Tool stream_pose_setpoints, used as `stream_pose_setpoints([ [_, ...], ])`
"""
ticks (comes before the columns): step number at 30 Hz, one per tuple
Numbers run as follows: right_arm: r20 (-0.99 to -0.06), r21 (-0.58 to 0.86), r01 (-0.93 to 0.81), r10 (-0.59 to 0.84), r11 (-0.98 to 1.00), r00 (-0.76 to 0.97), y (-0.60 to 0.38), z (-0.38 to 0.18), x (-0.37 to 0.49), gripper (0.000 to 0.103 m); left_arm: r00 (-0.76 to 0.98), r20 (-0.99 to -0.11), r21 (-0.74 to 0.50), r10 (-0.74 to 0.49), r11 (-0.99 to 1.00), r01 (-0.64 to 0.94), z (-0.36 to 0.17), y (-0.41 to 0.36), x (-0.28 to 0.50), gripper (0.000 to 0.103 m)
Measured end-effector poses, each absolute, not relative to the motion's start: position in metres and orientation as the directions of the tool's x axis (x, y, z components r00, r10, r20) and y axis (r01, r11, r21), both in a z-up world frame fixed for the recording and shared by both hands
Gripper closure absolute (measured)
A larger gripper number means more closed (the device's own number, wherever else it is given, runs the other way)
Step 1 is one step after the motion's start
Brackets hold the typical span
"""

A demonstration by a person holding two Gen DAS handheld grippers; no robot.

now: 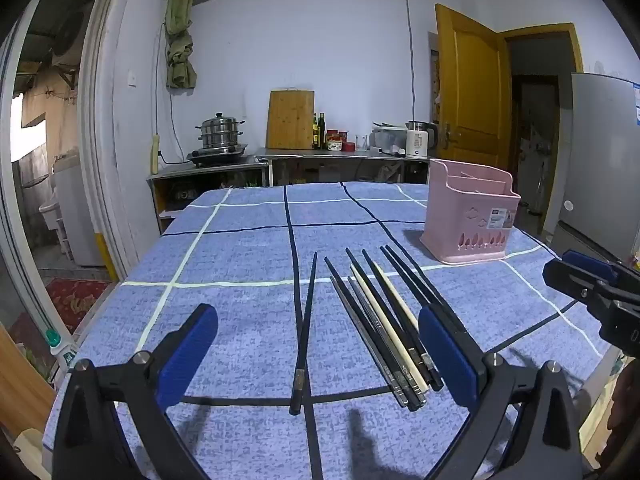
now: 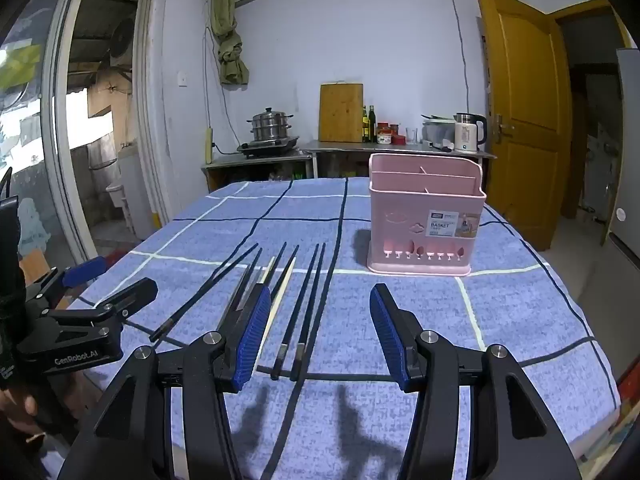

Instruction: Organize utensils

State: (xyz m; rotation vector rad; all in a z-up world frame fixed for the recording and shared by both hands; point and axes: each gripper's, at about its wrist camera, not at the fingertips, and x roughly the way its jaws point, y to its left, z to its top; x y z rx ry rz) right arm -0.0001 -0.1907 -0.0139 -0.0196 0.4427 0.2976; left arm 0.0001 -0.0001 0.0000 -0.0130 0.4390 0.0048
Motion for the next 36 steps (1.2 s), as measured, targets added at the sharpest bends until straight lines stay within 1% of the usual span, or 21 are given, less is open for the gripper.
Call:
stream_pose_setpoints([
  [4, -0.428, 0.053, -0.288, 0.283, 0.956, 0.859, -0.1909, -0.0138, 0.0001, 0.05, 0.91, -0.414, -0.021, -0.003, 1.0, -0.006, 0.0, 0.0003, -0.0007, 0.001],
  [36, -0.433, 0.053, -0.297, 0.29, 0.953, 0.853, -0.1871, -0.015, 0.0012, 0.05, 0.907, -0.421, -0.036, -0.014, 0.999, -0.001, 0.0047, 0.0045, -0.0036, 0.001],
])
